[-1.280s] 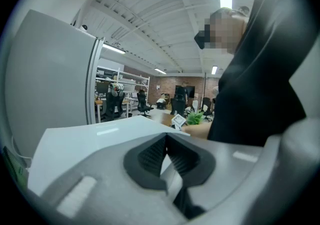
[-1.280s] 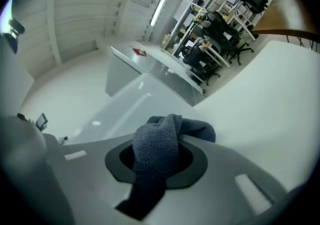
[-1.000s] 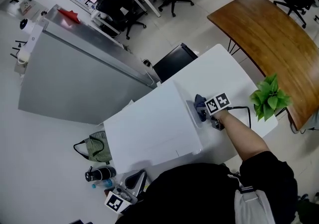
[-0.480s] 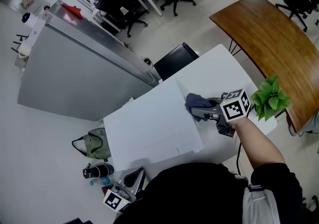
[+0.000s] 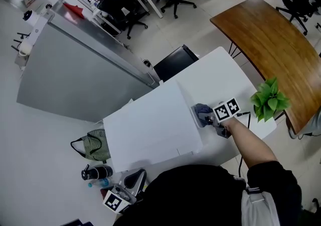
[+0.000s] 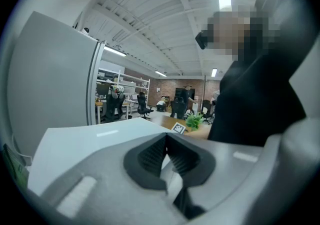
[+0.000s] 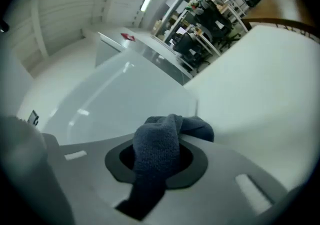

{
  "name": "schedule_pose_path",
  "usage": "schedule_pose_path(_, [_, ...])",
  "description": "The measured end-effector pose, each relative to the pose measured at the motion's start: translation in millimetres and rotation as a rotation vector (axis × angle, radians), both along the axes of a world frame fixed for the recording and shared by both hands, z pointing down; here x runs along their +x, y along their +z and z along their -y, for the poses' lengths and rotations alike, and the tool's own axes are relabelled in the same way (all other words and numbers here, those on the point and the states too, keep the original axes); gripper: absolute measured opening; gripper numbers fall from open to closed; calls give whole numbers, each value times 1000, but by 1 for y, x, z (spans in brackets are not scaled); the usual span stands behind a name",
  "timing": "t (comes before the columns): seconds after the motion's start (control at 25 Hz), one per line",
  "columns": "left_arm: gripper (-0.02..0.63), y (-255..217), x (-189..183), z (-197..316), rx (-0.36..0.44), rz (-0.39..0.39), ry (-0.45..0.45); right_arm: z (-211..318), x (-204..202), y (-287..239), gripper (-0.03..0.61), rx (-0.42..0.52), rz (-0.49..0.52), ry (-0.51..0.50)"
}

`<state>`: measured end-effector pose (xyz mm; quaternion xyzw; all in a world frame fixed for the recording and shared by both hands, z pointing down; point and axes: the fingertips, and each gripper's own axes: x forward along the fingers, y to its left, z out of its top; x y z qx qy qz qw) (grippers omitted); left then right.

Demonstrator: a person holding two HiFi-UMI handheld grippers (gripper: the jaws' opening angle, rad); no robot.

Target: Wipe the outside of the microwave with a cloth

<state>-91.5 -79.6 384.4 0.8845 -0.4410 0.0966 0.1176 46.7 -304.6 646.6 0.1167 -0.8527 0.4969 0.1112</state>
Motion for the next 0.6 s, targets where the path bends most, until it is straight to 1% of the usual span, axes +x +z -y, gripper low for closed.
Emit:
schedule_pose_path(0.08, [3,1,2,0,-1,-3,5,-1,1,42,75,-52,-90,13])
schedule_pose_path(0.12, [3,1,2,0,-2,-5,6,-1,2,57,75,-63,-140,11])
schedule_pose_path(0.2, [3,1,4,0,-3,-8,10,-4,2,82,74,-59,-255,-11])
schedule_pose_path(0.24, [3,1,5,0,-4,-7,15,-5,1,89,72,-53,-296,-22])
schedule_pose_path(0.32, [3,1,6,0,-2,-7,22,-7,3,87,72,-33,-319,-35])
schedule_pose_path(0.36, [3,1,6,0,-2,-8,22,-8,4,77,74,-18,-300,-37])
schedule_pose_path(0.4, [3,1,6,0,-2,-11,19,-9,6,60,74,-1,-258,-35])
schedule_pose_path(0.48, [3,2,4,0,-5,-15,11,-13,10,6,75,38,-121,-20])
schedule_pose_path(0.6, [3,4,1,1,-12,-19,7,-23,17,-87,75,101,102,-12])
